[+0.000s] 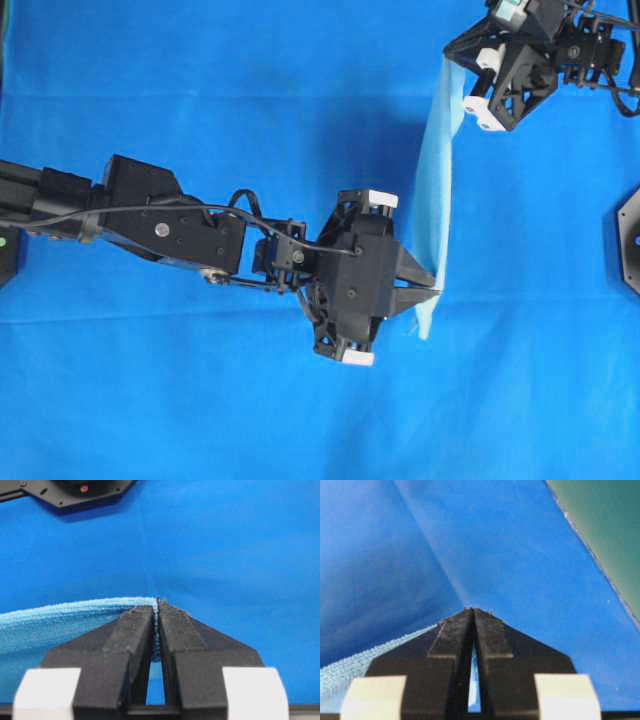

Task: Fold the light blue towel.

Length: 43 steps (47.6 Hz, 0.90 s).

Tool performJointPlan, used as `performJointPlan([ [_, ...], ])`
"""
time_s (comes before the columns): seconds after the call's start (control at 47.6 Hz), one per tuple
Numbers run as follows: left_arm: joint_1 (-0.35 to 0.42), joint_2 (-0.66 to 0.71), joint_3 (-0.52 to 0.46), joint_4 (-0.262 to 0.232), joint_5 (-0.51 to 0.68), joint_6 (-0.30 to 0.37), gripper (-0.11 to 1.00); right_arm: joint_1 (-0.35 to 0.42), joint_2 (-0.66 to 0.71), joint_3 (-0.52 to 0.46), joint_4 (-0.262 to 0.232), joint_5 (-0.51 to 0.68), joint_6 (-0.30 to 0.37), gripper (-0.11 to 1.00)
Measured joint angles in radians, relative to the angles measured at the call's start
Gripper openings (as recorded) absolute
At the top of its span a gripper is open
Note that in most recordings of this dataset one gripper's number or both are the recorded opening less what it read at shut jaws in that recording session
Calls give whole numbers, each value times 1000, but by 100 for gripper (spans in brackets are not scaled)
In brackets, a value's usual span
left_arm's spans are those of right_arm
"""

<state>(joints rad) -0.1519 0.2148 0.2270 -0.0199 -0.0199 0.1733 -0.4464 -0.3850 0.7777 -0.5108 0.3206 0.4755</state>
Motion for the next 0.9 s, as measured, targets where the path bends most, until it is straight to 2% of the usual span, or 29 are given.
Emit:
performJointPlan([
  [0.147, 0, 40, -41, 0, -14, 11, 2, 0, -44, 29, 0, 8, 0, 0],
  [0.441, 0, 195, -233, -2, -23, 35, 2, 0, -201, 114, 0, 104, 0, 0],
  [0.609, 0, 252, -310, -2, -21, 35, 2, 0, -229, 137, 0, 137, -3, 0],
  [0.777, 0, 261, -307, 0, -17, 20, 2, 0, -170, 137, 0, 80, -18, 0],
  [0.903, 0, 255, -236, 0, -18, -25, 2, -2, -81, 120, 0, 5, -21, 0],
])
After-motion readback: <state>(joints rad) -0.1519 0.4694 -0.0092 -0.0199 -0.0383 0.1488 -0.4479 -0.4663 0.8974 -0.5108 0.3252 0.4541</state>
